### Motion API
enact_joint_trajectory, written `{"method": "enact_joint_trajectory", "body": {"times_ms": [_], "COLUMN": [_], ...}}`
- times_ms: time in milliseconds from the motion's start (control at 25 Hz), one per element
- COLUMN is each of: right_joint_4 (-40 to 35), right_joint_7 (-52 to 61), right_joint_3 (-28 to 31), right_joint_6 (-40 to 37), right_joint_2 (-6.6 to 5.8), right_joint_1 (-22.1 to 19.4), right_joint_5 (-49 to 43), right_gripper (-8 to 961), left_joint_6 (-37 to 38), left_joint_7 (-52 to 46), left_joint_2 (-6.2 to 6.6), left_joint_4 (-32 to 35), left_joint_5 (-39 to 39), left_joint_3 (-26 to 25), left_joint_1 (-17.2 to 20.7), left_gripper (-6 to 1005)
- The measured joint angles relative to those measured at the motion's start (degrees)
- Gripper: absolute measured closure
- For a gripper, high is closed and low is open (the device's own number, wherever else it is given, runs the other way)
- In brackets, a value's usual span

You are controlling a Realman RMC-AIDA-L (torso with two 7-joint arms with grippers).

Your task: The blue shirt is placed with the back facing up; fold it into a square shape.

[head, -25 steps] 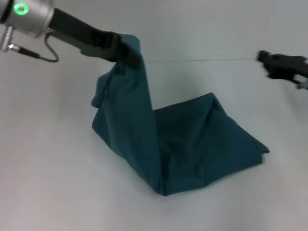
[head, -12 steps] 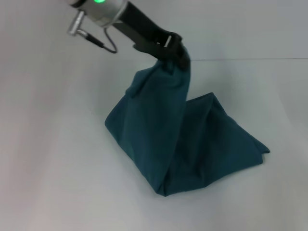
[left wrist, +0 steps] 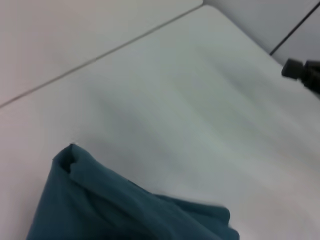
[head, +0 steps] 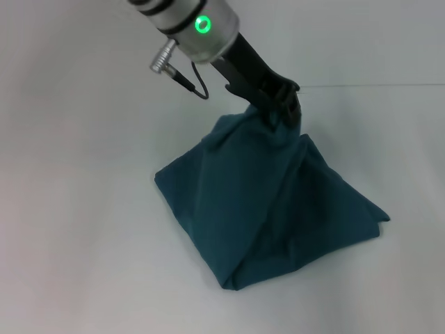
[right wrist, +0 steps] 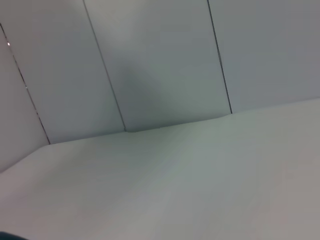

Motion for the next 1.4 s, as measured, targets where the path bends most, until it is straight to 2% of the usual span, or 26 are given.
{"method": "enact_joint_trajectory", "body": {"times_ms": [160, 200, 240, 400, 520, 760, 960, 1040, 1200, 1400], "right_joint_4": [-0.1, -0.1, -0.1, -0.1, -0.1, 0.4, 0.1, 0.1, -0.6, -4.6], "right_joint_7": [0.0, 0.0, 0.0, 0.0, 0.0, -0.5, -0.5, -0.5, -0.6, -0.4], "right_joint_3": [0.1, 0.1, 0.1, 0.2, 0.3, 1.8, 2.9, 3.2, 3.3, 2.9], "right_joint_6": [-0.1, -0.1, -0.1, -0.1, 0.2, 0.7, 0.8, 0.6, -0.7, -8.2], "right_joint_2": [0.12, 0.16, 0.16, 0.29, 0.33, 0.14, 0.36, 0.43, 0.43, 0.57], "right_joint_1": [0.0, -0.1, -0.1, -0.3, -0.5, -0.8, -0.9, -1.0, -1.1, -0.8], "right_joint_5": [0.0, -0.1, -0.1, -0.3, -0.8, -1.4, -2.3, -2.5, -3.9, -8.1], "right_gripper": [955, 955, 955, 955, 955, 954, 954, 954, 954, 951], "left_joint_6": [-1.5, -2.9, -3.5, -9.5, -11.5, -14.3, -13.9, -12.9, -10.5, -6.3], "left_joint_7": [-0.5, -1.1, -1.3, -3.6, -3.8, -1.5, -0.3, 0.1, 0.7, 4.8], "left_joint_2": [-2.4, -3.67, -4.16, -7.85, -8.18, -8.29, -8.32, -8.31, -7.97, -7.72], "left_joint_4": [0.3, 0.5, 0.6, -0.1, -1.4, -4.9, -4.6, -3.8, 2.9, 16.5], "left_joint_5": [1.6, 2.8, 3.3, 7.3, 5.5, -6.9, -12.0, -13.3, -13.7, -13.8], "left_joint_3": [1.9, 2.1, 2.2, 2.9, 4.8, 14.8, 21.9, 22.6, 21.7, 16.8], "left_joint_1": [-0.2, -0.2, -0.2, 0.0, 0.4, 1.2, 1.2, 1.7, 6.2, 17.7], "left_gripper": [784, 782, 780, 773, 768, 758, 749, 528, 367, 174]}}
